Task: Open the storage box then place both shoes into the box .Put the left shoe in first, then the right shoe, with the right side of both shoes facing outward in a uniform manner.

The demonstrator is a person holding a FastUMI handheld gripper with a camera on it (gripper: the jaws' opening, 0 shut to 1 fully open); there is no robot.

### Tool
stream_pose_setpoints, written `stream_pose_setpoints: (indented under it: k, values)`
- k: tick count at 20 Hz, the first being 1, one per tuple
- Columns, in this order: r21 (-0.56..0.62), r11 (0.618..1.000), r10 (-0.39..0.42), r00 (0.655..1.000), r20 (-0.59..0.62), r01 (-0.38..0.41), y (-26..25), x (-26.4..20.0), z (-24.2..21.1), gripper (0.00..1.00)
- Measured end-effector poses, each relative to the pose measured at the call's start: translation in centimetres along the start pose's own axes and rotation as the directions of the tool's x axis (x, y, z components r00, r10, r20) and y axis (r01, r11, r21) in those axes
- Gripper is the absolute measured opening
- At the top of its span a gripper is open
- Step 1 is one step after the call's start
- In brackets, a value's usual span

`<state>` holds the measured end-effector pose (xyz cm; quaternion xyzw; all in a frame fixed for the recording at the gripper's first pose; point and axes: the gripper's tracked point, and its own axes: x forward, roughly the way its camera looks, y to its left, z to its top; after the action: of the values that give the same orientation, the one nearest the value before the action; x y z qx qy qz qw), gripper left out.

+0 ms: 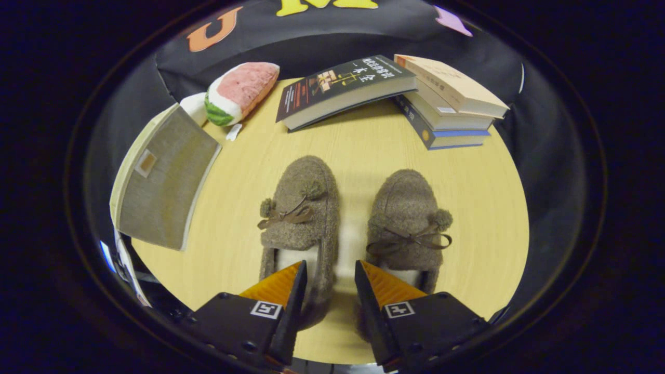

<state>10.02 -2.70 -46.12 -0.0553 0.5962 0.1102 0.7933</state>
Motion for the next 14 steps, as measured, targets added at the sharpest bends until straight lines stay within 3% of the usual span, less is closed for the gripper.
stream_pose_setpoints:
  k: [3,6,7,14]
  values:
    - [0.054,0.999,0.010,0.996,-0.092,-0.005,0.6,0.9,-1.0,0.17]
    - [0.120,0.993,0.030,0.993,-0.116,-0.016,1.1,1.5,-1.0,0.23]
    - [0.154,0.988,0.038,0.993,-0.116,-0.019,1.0,1.7,-0.9,0.05]
    - [0.345,0.932,0.163,0.979,-0.124,-0.112,2.3,-0.1,-0.8,0.00]
